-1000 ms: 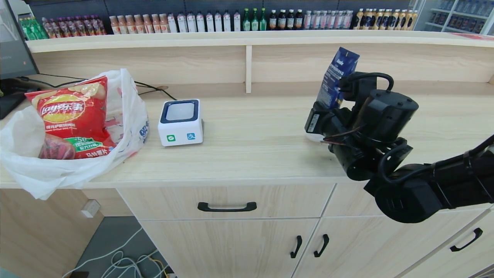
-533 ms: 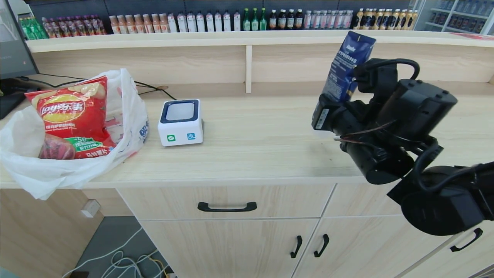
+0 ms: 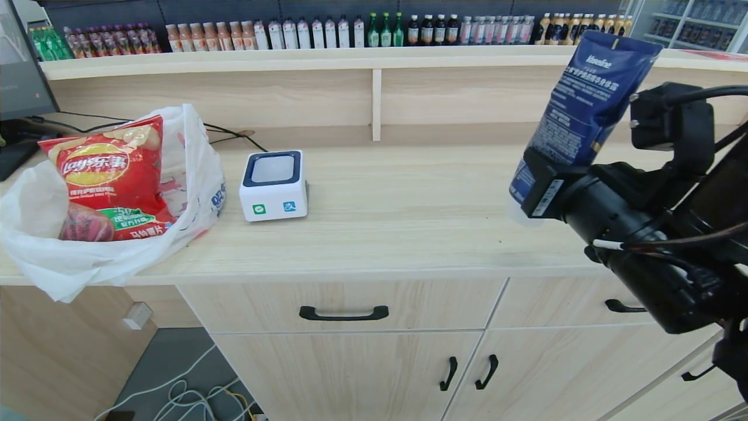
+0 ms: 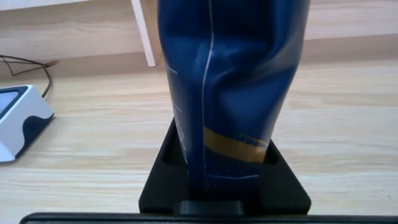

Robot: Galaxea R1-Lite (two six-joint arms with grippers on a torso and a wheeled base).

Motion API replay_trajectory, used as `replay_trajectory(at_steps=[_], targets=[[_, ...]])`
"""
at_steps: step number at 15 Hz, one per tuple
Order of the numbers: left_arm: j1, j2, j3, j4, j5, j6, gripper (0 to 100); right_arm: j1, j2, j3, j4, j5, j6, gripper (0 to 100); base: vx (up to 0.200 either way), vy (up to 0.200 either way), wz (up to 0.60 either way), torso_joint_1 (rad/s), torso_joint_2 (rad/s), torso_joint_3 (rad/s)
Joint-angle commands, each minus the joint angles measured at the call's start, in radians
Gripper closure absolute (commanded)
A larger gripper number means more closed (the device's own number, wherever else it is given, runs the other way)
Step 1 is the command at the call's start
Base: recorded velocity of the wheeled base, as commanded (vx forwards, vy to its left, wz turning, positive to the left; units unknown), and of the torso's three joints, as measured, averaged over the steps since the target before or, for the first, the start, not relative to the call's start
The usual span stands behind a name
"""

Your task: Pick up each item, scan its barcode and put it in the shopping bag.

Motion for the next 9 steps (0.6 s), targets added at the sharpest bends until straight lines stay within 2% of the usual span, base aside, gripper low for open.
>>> replay_trajectory(at_steps=[1, 3, 9], targets=[[0.000, 0.000, 0.000, 0.000, 0.000, 0.000, 0, 0.009, -0.091, 0.086, 0.000, 0.009, 0.007, 100, 0.000, 0.000, 0.00, 0.000, 0.00, 0.000], [0.000, 0.000, 0.000, 0.000, 0.000, 0.000, 0, 0.009, -0.102, 0.124, 0.000, 0.031, 0.026, 100, 0.000, 0.000, 0.00, 0.000, 0.00, 0.000], [0.000, 0.000, 0.000, 0.000, 0.000, 0.000, 0, 0.009, -0.105, 0.148, 0.000, 0.244, 0.149, 100, 0.000, 0.000, 0.00, 0.000, 0.00, 0.000]])
